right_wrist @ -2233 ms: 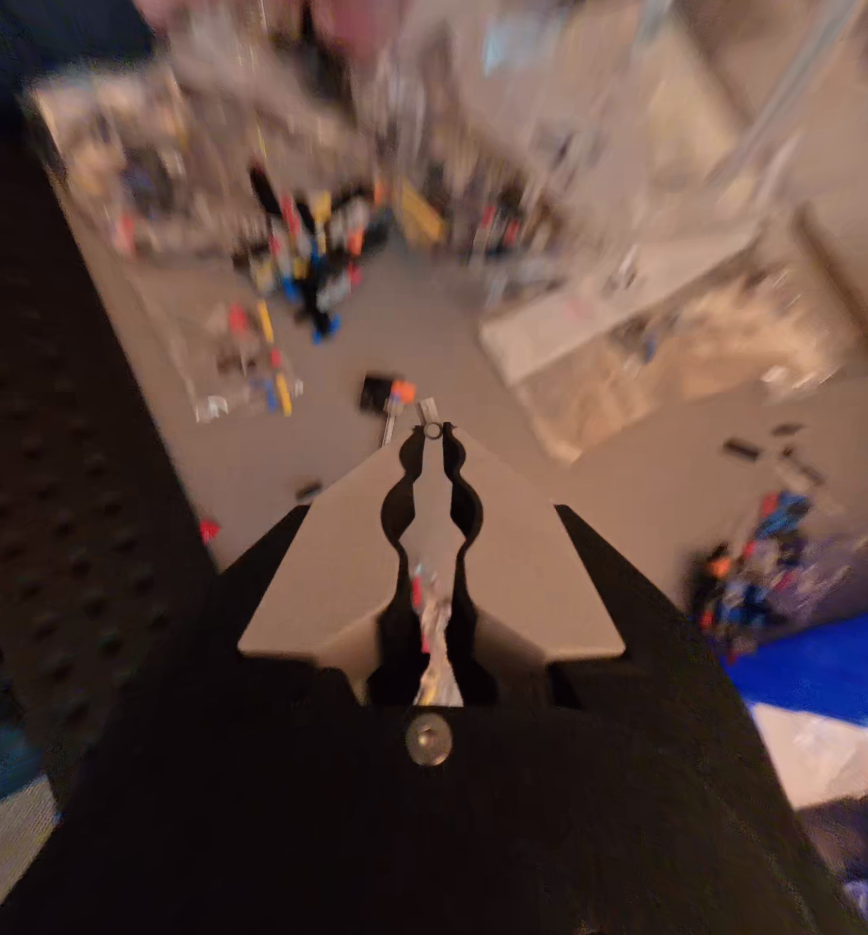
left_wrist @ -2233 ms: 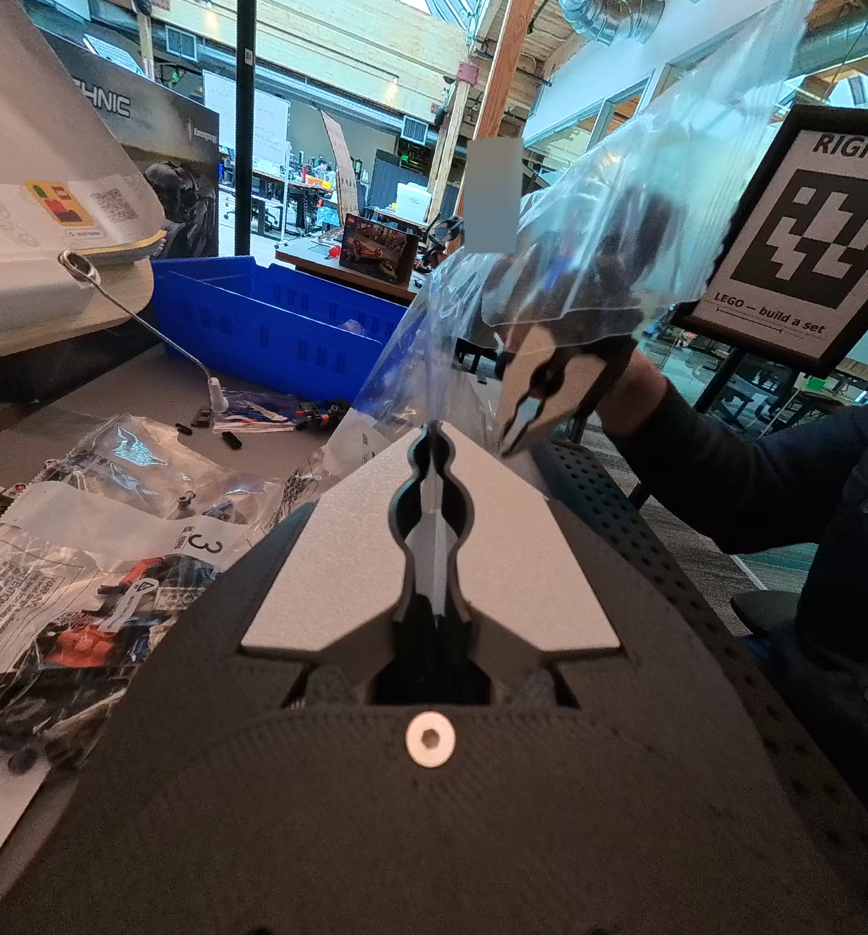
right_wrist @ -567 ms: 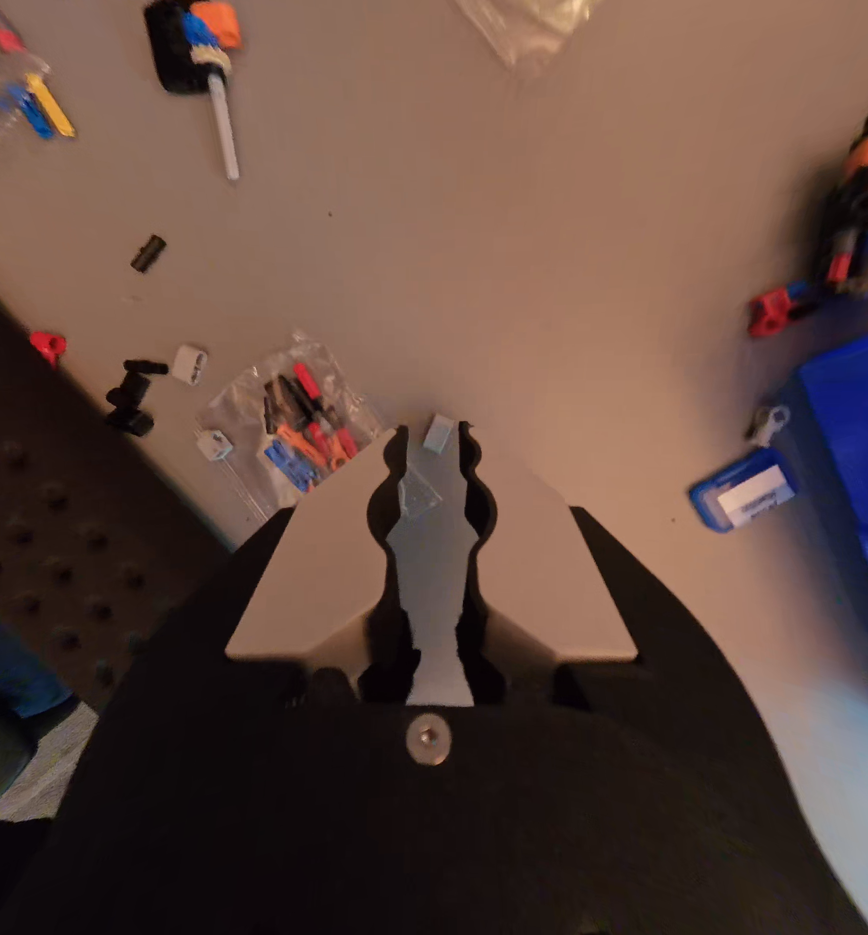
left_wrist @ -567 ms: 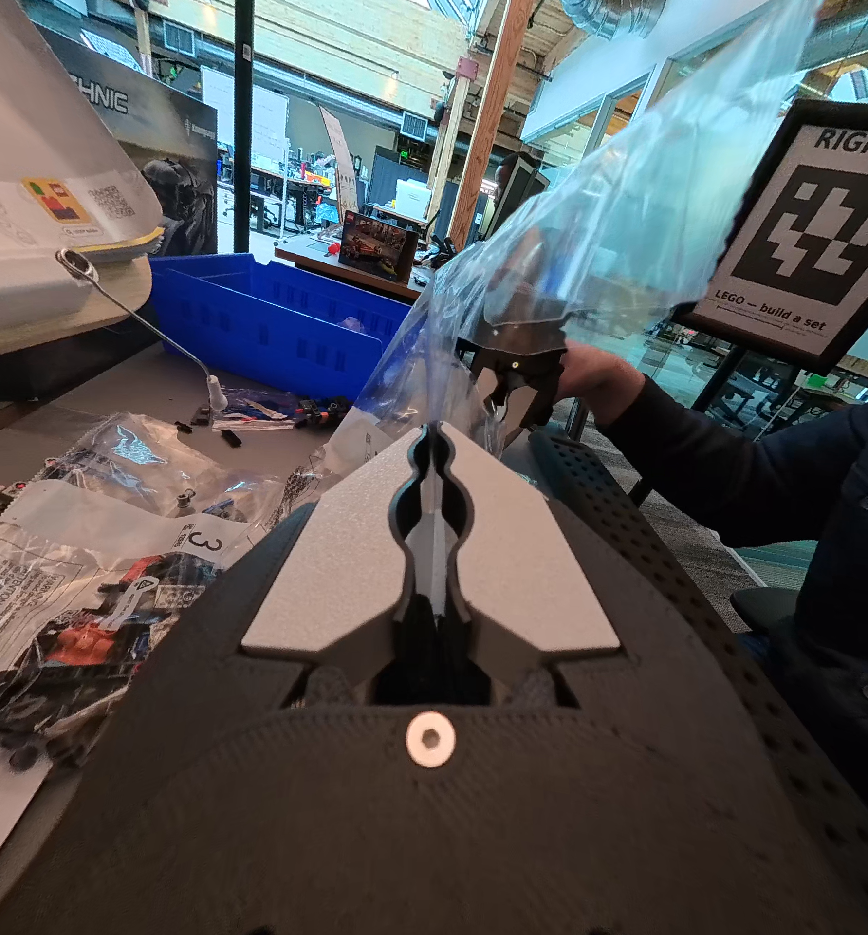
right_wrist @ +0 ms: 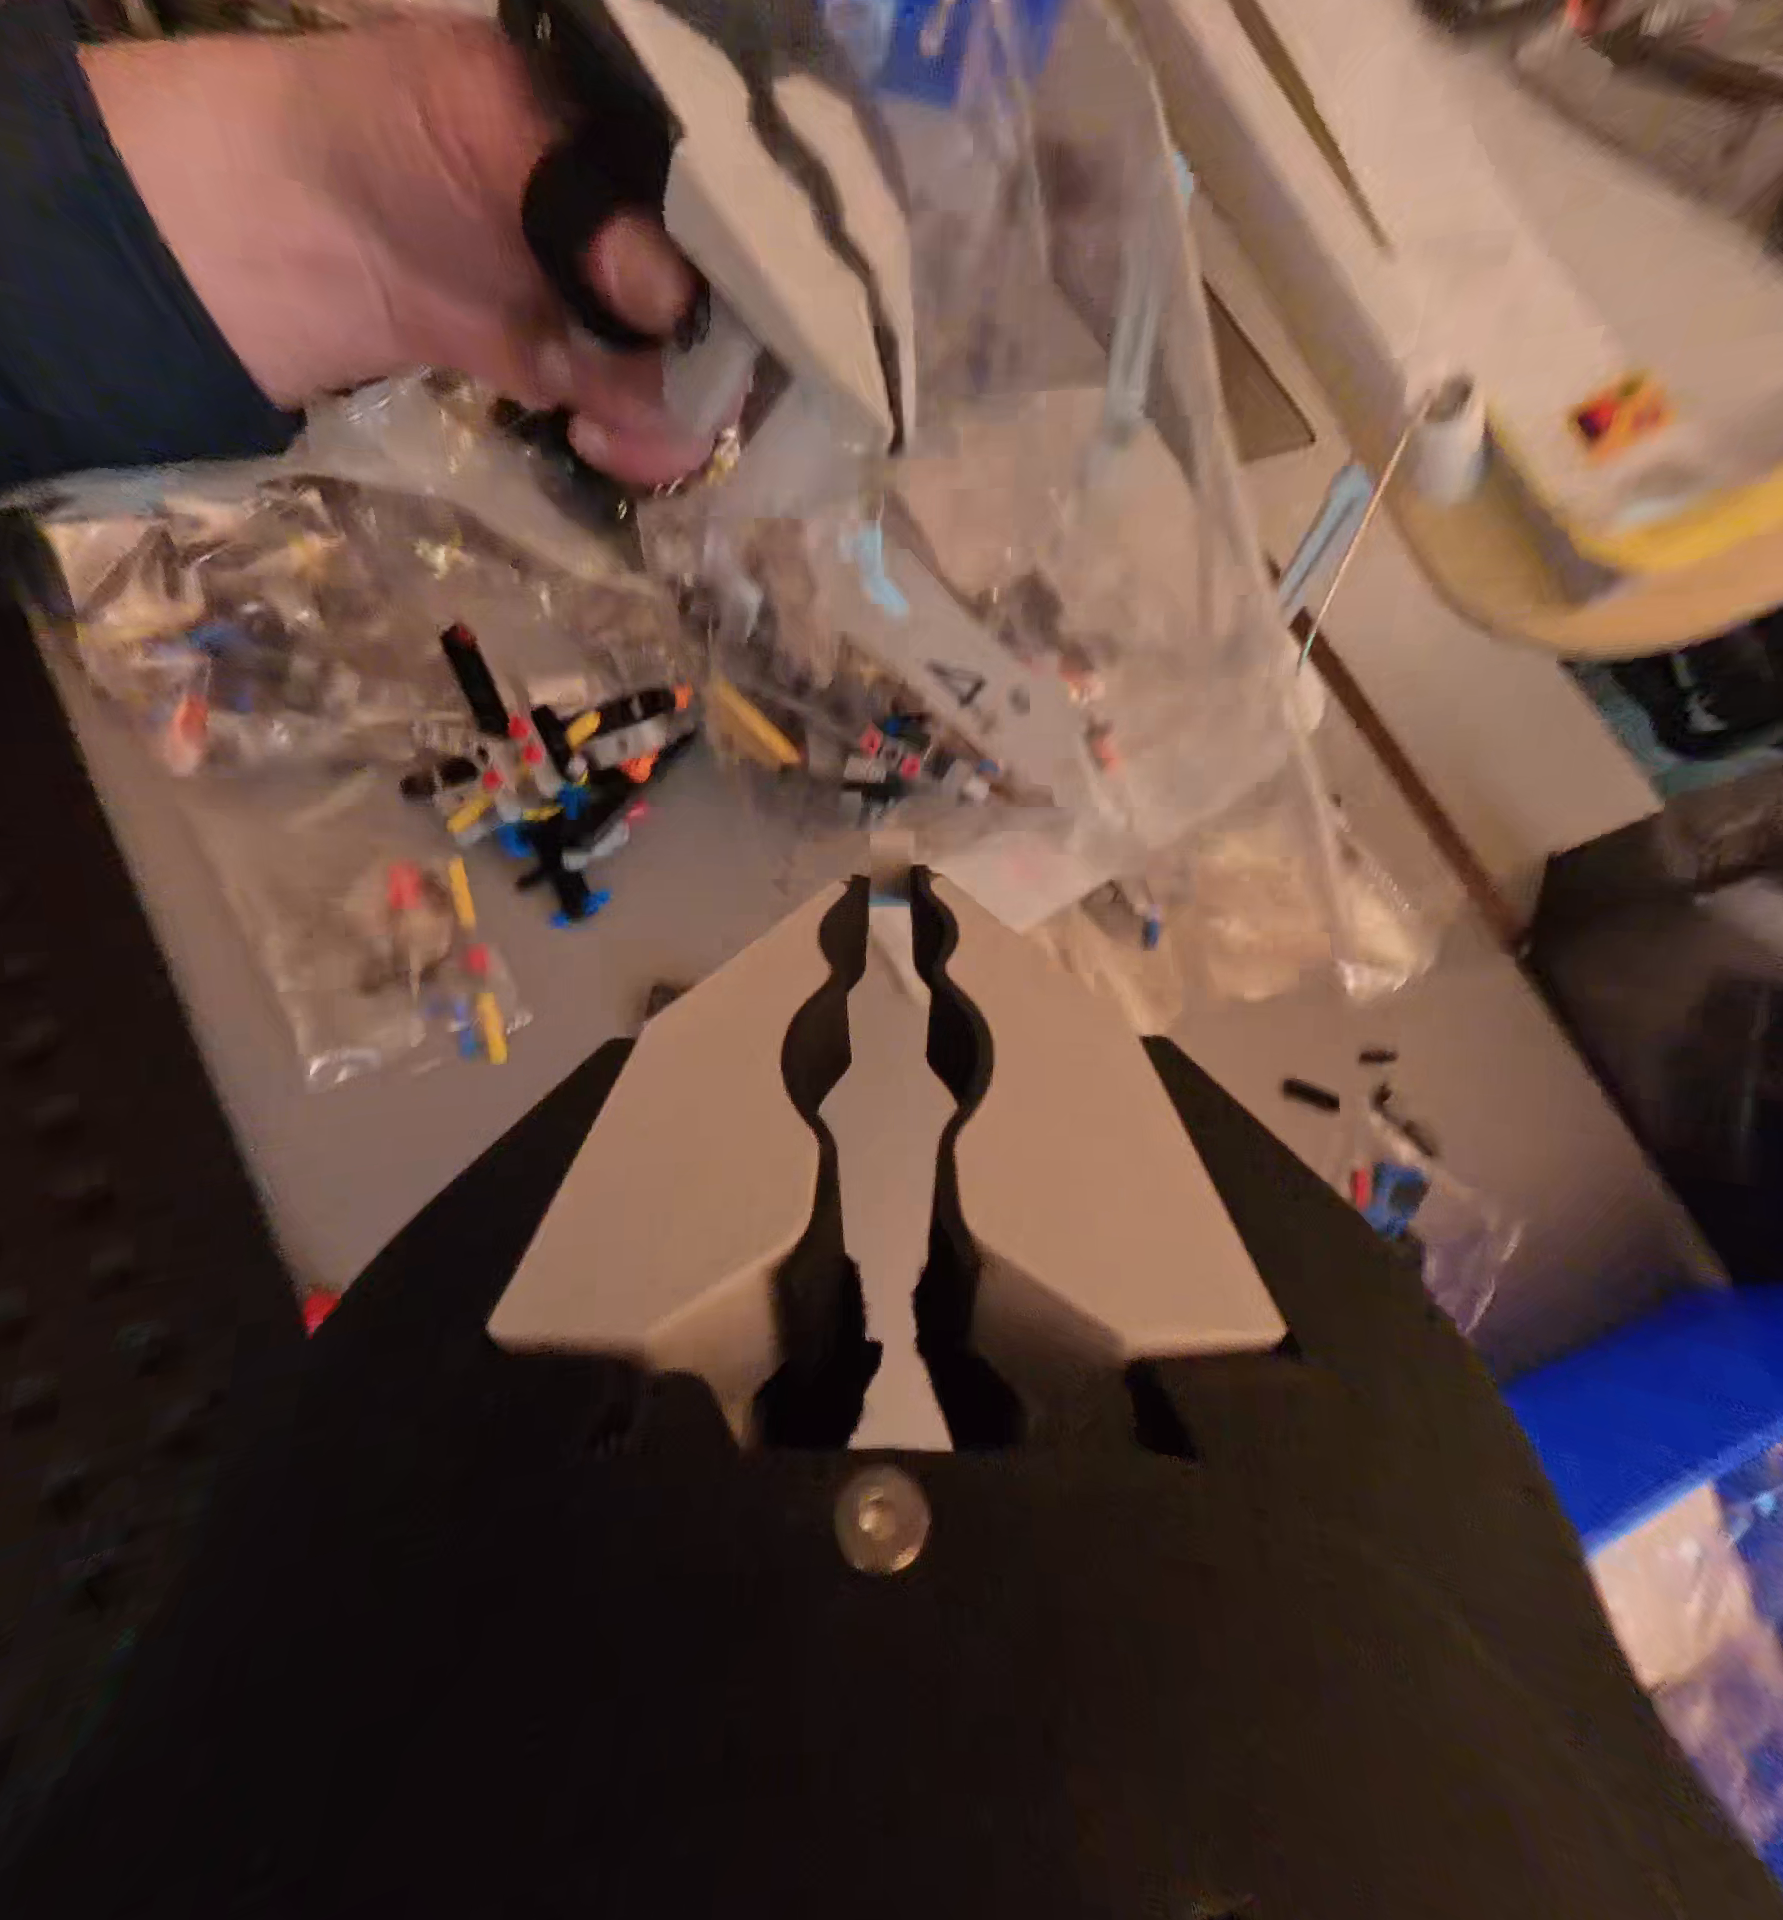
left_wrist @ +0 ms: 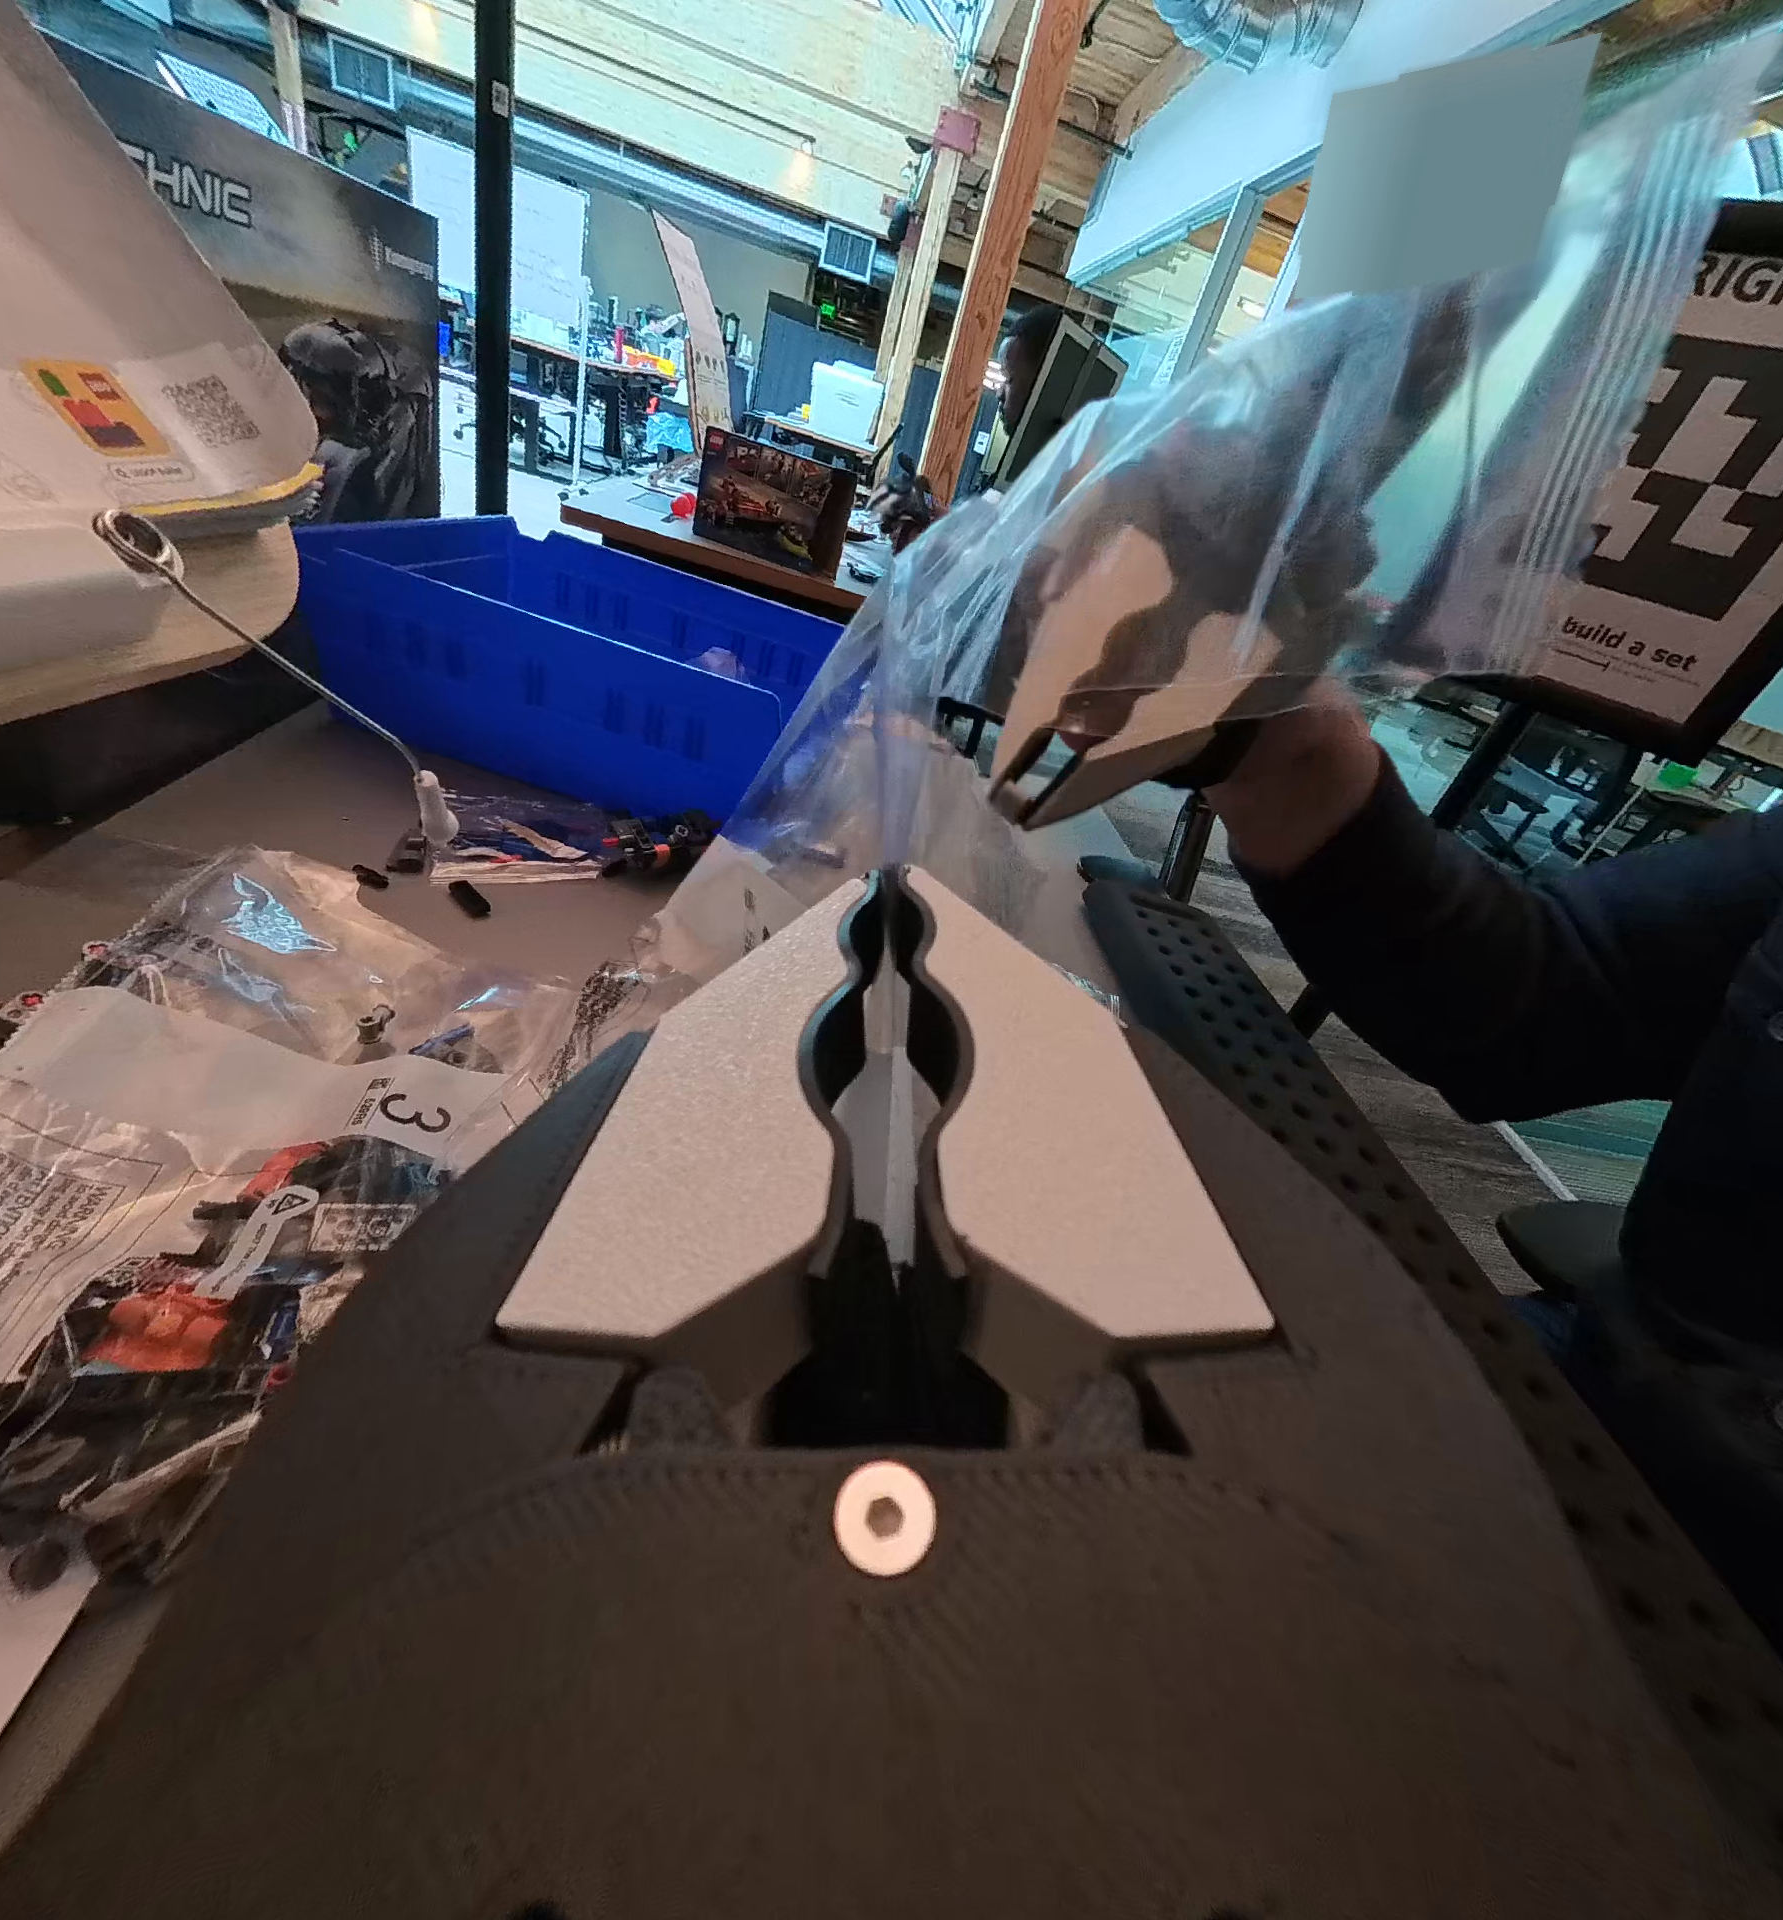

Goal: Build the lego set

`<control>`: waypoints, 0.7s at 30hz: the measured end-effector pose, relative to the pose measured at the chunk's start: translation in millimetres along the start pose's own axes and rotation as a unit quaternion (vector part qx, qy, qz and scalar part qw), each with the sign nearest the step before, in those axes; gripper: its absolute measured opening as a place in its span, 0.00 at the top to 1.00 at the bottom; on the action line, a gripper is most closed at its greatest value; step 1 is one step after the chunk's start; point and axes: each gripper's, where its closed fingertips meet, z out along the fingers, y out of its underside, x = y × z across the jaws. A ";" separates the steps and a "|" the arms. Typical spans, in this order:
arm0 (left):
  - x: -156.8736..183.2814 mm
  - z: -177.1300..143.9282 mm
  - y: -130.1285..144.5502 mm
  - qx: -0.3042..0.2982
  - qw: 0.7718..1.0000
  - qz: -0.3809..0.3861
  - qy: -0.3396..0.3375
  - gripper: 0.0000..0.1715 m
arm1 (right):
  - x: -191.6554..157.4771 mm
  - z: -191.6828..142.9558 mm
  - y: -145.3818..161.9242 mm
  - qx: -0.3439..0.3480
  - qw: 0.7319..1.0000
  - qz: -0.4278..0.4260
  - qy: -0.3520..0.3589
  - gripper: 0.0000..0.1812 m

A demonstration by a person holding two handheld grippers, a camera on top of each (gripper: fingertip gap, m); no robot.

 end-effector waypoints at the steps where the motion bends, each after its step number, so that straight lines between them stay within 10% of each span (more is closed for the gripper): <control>1: 0.0 -1.0 -0.6 0.001 1.000 0.001 -0.001 1.00 | 6.0 7.7 -6.7 -0.007 1.000 -0.008 0.011 0.97; 12: 0.6 -1.5 -2.9 0.003 1.000 0.002 0.001 1.00 | 28.8 4.7 -48.9 0.054 0.997 -0.002 0.051 0.97; 21: 2.7 0.3 -2.0 -0.002 1.000 0.006 0.001 1.00 | 31.8 33.8 -3.5 -0.066 0.996 0.001 0.060 0.87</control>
